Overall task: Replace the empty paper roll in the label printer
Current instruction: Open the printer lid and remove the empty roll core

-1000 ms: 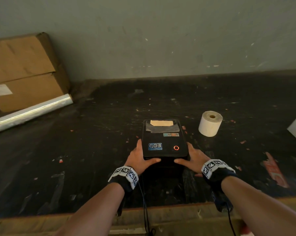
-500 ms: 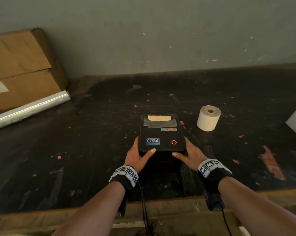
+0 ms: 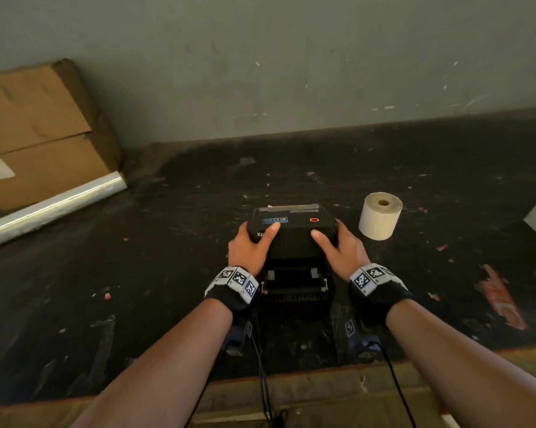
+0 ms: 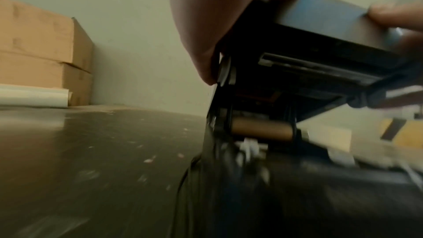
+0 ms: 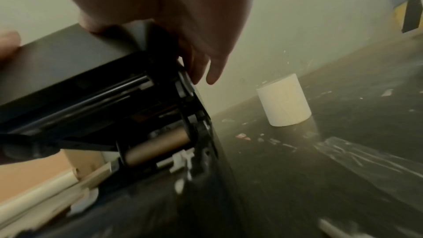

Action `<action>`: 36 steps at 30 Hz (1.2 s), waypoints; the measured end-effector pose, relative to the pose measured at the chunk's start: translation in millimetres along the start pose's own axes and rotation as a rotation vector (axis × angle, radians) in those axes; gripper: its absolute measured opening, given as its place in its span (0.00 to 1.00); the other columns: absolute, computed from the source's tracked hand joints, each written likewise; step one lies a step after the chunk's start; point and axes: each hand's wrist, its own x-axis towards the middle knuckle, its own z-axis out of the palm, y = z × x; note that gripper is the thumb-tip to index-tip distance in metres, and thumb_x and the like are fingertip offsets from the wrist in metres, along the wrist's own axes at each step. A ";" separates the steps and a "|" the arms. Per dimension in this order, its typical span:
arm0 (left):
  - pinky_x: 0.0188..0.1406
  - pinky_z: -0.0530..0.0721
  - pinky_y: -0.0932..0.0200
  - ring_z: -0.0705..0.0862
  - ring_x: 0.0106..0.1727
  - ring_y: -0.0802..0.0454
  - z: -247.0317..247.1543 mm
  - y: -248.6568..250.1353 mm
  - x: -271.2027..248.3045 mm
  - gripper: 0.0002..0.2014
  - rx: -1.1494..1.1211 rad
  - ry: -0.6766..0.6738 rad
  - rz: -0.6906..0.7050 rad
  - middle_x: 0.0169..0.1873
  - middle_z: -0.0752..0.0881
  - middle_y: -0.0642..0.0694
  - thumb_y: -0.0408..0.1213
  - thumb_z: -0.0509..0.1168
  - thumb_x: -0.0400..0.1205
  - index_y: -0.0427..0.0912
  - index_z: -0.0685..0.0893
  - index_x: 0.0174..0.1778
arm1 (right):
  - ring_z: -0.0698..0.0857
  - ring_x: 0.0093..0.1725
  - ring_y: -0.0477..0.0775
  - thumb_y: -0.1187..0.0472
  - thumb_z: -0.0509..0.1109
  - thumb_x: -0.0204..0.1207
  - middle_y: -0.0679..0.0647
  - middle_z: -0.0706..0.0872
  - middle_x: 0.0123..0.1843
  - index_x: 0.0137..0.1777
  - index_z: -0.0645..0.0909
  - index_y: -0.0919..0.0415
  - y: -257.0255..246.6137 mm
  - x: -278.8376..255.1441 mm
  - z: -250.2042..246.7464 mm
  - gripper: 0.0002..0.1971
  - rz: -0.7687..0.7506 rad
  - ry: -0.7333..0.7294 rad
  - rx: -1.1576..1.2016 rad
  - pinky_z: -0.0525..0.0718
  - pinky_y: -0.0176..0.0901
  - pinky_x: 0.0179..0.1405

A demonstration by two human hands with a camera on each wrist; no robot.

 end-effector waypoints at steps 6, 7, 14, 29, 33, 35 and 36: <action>0.66 0.75 0.55 0.80 0.66 0.43 -3.8 18.6 39.8 0.34 -0.007 0.005 0.044 0.64 0.84 0.43 0.63 0.64 0.75 0.43 0.75 0.71 | 0.80 0.65 0.64 0.32 0.56 0.76 0.63 0.81 0.66 0.70 0.72 0.64 -40.0 49.5 -16.0 0.36 0.158 0.039 -0.084 0.75 0.49 0.61; 0.66 0.75 0.56 0.80 0.67 0.43 -4.3 20.5 46.0 0.34 -0.008 0.001 0.052 0.65 0.83 0.42 0.61 0.64 0.76 0.42 0.74 0.73 | 0.80 0.65 0.65 0.32 0.55 0.77 0.64 0.81 0.66 0.69 0.72 0.64 -45.3 58.1 -19.2 0.36 0.177 0.041 -0.082 0.75 0.49 0.60; 0.67 0.79 0.52 0.82 0.65 0.42 0.0 37.3 92.1 0.31 0.027 0.073 0.114 0.62 0.85 0.39 0.59 0.59 0.81 0.41 0.71 0.74 | 0.67 0.79 0.58 0.51 0.59 0.82 0.62 0.70 0.79 0.80 0.61 0.57 -41.4 83.6 -18.5 0.27 -0.246 0.167 -0.108 0.70 0.57 0.76; 0.68 0.73 0.60 0.80 0.68 0.47 9.4 41.5 139.2 0.20 0.183 0.183 0.382 0.66 0.83 0.40 0.44 0.59 0.85 0.42 0.78 0.72 | 0.74 0.75 0.62 0.42 0.51 0.81 0.64 0.79 0.72 0.72 0.75 0.45 -23.3 165.9 -13.6 0.23 -0.280 0.165 -0.150 0.75 0.54 0.71; 0.67 0.76 0.58 0.82 0.65 0.48 9.1 41.4 144.1 0.19 0.189 0.183 0.394 0.64 0.84 0.40 0.44 0.60 0.85 0.43 0.79 0.71 | 0.71 0.77 0.62 0.43 0.52 0.82 0.62 0.78 0.73 0.73 0.74 0.44 -23.8 174.6 -14.0 0.22 -0.249 0.139 -0.139 0.73 0.56 0.73; 0.66 0.77 0.60 0.82 0.65 0.49 8.7 41.1 145.7 0.19 0.180 0.165 0.376 0.65 0.84 0.41 0.44 0.60 0.85 0.44 0.78 0.72 | 0.70 0.77 0.62 0.41 0.50 0.81 0.62 0.77 0.73 0.73 0.73 0.43 -24.8 177.0 -15.2 0.23 -0.233 0.107 -0.129 0.72 0.58 0.74; 0.66 0.76 0.61 0.81 0.66 0.49 8.4 41.1 146.2 0.20 0.179 0.151 0.366 0.66 0.83 0.42 0.44 0.60 0.85 0.45 0.76 0.73 | 0.70 0.77 0.63 0.39 0.48 0.80 0.62 0.77 0.73 0.73 0.72 0.42 -25.1 178.2 -16.2 0.25 -0.227 0.088 -0.123 0.73 0.59 0.73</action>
